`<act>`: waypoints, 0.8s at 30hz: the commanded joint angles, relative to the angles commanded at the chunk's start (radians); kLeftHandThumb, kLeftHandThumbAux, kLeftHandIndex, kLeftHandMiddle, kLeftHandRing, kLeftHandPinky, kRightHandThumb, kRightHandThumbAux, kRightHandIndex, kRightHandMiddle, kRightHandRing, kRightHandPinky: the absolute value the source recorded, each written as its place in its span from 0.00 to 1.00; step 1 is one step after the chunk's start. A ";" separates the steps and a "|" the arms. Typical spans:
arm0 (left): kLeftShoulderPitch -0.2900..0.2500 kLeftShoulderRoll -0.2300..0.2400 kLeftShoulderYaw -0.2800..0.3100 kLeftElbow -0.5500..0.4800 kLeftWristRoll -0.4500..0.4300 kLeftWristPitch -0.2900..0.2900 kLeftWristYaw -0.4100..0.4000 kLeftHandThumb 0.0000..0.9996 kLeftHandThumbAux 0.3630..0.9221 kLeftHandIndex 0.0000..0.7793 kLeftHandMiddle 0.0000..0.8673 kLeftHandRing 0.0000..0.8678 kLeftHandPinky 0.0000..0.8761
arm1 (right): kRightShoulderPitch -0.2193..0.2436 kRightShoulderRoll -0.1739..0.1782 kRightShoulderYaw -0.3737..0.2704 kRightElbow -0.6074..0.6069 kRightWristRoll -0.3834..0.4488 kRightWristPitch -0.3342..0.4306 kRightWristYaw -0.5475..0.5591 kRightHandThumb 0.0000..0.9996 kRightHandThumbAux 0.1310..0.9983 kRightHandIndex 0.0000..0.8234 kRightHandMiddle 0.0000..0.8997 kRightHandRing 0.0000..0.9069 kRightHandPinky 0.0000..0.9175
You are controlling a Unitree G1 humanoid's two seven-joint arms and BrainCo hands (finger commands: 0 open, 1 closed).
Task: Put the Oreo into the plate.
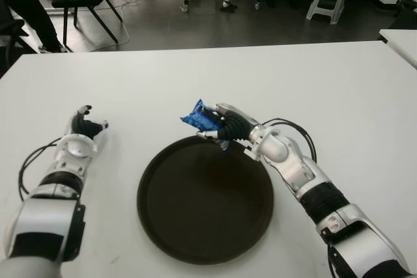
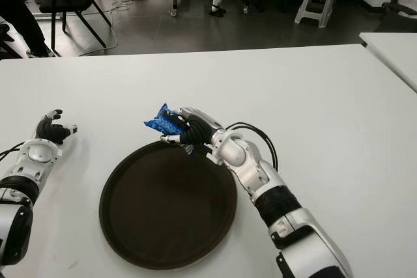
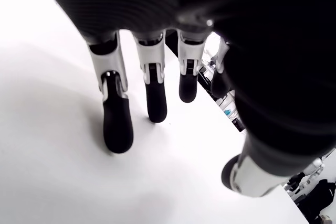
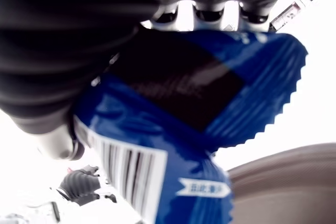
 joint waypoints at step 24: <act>-0.001 -0.005 0.029 -0.001 -0.030 0.001 -0.014 0.27 0.70 0.04 0.14 0.20 0.24 | -0.007 -0.030 0.067 0.075 -0.037 -0.103 0.037 0.85 0.63 0.50 0.59 0.92 0.90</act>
